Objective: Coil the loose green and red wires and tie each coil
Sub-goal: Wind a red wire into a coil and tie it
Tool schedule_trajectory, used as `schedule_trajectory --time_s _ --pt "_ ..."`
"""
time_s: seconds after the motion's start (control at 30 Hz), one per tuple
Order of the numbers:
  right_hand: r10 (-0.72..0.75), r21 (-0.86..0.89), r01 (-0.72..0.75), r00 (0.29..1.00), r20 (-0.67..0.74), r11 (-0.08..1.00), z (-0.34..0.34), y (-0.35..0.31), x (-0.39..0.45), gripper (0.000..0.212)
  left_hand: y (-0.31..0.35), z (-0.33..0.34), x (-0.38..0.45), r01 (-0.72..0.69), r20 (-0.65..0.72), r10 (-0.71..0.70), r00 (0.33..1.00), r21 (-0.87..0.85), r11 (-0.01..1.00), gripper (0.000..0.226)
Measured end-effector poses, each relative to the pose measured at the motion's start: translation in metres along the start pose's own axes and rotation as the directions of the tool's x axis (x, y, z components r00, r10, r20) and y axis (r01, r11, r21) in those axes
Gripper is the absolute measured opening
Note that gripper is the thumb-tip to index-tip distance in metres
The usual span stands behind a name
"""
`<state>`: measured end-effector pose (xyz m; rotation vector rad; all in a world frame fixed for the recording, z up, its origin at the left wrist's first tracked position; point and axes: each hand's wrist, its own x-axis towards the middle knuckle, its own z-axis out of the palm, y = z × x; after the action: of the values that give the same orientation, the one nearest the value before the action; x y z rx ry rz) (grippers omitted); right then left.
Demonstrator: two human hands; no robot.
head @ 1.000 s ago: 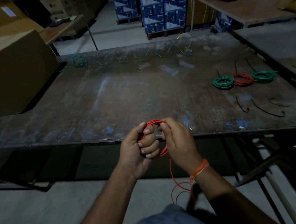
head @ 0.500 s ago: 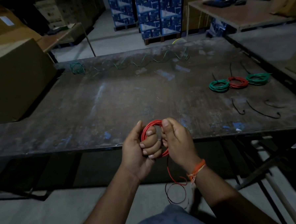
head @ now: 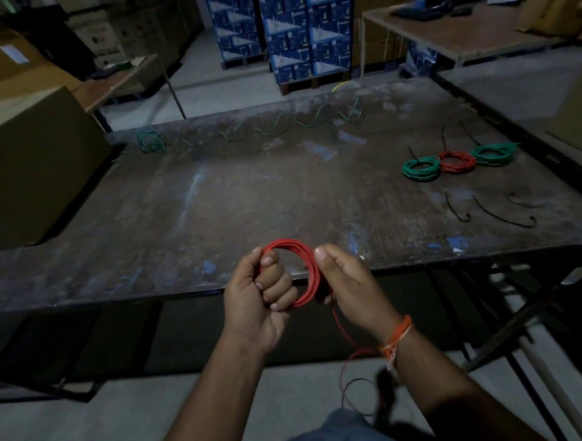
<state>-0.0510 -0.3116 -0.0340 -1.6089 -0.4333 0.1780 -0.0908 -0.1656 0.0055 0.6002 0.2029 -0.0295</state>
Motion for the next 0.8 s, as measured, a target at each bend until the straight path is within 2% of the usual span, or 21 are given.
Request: schedule_trajectory --time_s 0.07,0.17,0.23,0.37,0.43,0.5,0.57,0.67,0.8 --pt "0.069 -0.009 -0.068 0.996 0.063 0.998 -0.005 0.007 -0.006 0.030 0.010 -0.004 -0.001 -0.036 -0.020 0.035 0.999 -0.050 0.998 0.035" --pt "0.109 -0.098 -0.099 0.988 0.110 0.990 -0.015 0.020 -0.017 0.003 0.021 -0.011 -0.004 -0.130 -0.070 0.125 0.990 -0.082 0.988 0.027" --pt "0.126 -0.168 -0.101 0.981 0.145 0.981 -0.021 0.026 -0.024 0.011 0.027 -0.018 -0.006 -0.195 -0.120 0.185 0.976 -0.077 0.978 0.029" --pt "0.147 -0.215 -0.099 0.964 0.222 0.972 -0.031 0.025 -0.036 0.007 0.031 -0.030 -0.012 -0.270 -0.168 0.258 0.951 -0.050 0.962 0.034" --pt "0.117 -0.244 -0.051 0.957 0.265 0.968 -0.031 0.018 -0.041 0.011 0.029 -0.032 -0.013 -0.302 -0.176 0.294 0.939 -0.018 0.953 0.033" --pt "0.054 -0.287 0.036 0.953 0.299 0.957 -0.028 0.009 -0.044 0.019 0.026 -0.032 -0.015 -0.328 -0.182 0.334 0.925 0.067 0.942 0.033" --pt "-0.028 -0.315 0.137 0.944 0.329 0.939 -0.022 -0.001 -0.046 0.025 0.020 -0.034 -0.015 -0.356 -0.181 0.402 0.898 0.240 0.903 0.034" --pt "-0.139 -0.322 0.260 0.925 0.354 0.910 -0.015 -0.019 -0.045 0.032 0.009 -0.032 -0.019 -0.376 -0.109 0.505 0.856 0.538 0.755 0.034" --pt "-0.291 -0.288 0.394 0.894 0.341 0.873 -0.005 -0.045 -0.041 0.033 -0.002 -0.023 -0.029 -0.357 0.061 0.511 0.857 0.786 0.504 0.040"
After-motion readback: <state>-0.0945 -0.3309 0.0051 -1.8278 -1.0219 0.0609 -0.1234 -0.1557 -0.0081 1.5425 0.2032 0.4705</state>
